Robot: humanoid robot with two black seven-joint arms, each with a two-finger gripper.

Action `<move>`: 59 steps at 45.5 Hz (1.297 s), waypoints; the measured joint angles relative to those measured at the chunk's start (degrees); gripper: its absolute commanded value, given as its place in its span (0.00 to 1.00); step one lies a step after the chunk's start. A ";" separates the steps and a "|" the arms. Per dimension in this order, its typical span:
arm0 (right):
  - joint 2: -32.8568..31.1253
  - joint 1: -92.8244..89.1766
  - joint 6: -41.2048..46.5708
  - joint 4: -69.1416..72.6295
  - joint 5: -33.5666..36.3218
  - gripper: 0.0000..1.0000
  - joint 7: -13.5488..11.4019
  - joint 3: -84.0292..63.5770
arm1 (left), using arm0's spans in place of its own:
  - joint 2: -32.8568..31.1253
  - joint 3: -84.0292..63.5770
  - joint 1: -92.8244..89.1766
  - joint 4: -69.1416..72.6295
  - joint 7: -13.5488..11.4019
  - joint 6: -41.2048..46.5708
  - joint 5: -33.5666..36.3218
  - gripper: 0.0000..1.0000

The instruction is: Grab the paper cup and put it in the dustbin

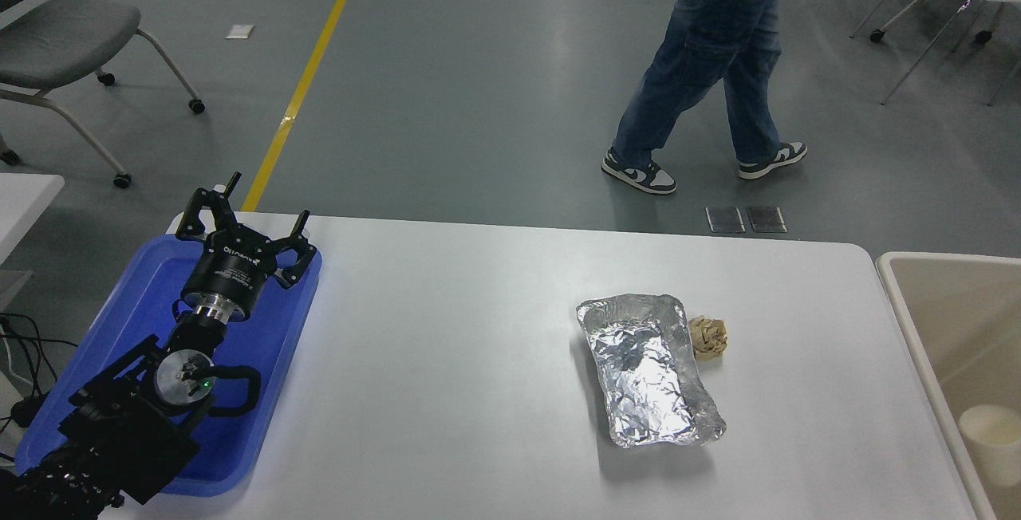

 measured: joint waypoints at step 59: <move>3.70 80.50 24.97 45.89 -1.68 1.00 -0.03 -47.06 | 0.00 0.02 0.00 0.00 0.00 0.03 -0.01 1.00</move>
